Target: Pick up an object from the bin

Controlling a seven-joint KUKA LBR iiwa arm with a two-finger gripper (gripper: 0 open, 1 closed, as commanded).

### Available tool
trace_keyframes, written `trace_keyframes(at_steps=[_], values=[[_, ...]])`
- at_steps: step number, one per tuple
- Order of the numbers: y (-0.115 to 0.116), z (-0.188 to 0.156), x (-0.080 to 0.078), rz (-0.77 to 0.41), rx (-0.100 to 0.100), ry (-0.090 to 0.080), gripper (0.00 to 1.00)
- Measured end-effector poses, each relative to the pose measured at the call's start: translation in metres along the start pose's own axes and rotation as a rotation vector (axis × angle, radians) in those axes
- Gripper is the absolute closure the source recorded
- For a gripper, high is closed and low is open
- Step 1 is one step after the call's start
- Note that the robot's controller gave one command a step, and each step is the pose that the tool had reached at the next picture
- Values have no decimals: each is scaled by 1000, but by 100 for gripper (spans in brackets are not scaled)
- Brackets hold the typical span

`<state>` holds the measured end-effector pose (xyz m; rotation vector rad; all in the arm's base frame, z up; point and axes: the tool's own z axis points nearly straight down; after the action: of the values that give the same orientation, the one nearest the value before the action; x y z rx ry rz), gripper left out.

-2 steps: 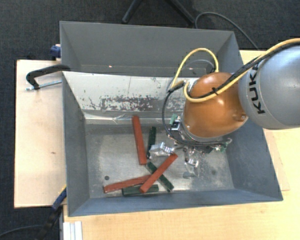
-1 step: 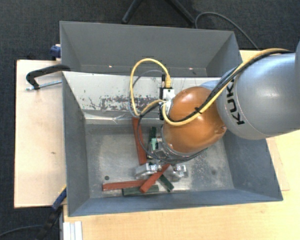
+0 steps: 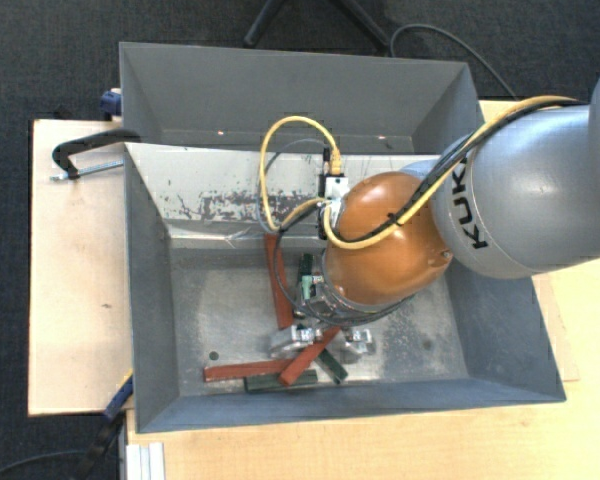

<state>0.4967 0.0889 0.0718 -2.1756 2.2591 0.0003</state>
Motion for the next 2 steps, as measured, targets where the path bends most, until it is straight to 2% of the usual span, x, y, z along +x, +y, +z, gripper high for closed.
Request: trace_keyframes(at_steps=[1,2], values=[[0,0,0,0,0,1,100],[-3,-78,-2,4,7,-1,100]])
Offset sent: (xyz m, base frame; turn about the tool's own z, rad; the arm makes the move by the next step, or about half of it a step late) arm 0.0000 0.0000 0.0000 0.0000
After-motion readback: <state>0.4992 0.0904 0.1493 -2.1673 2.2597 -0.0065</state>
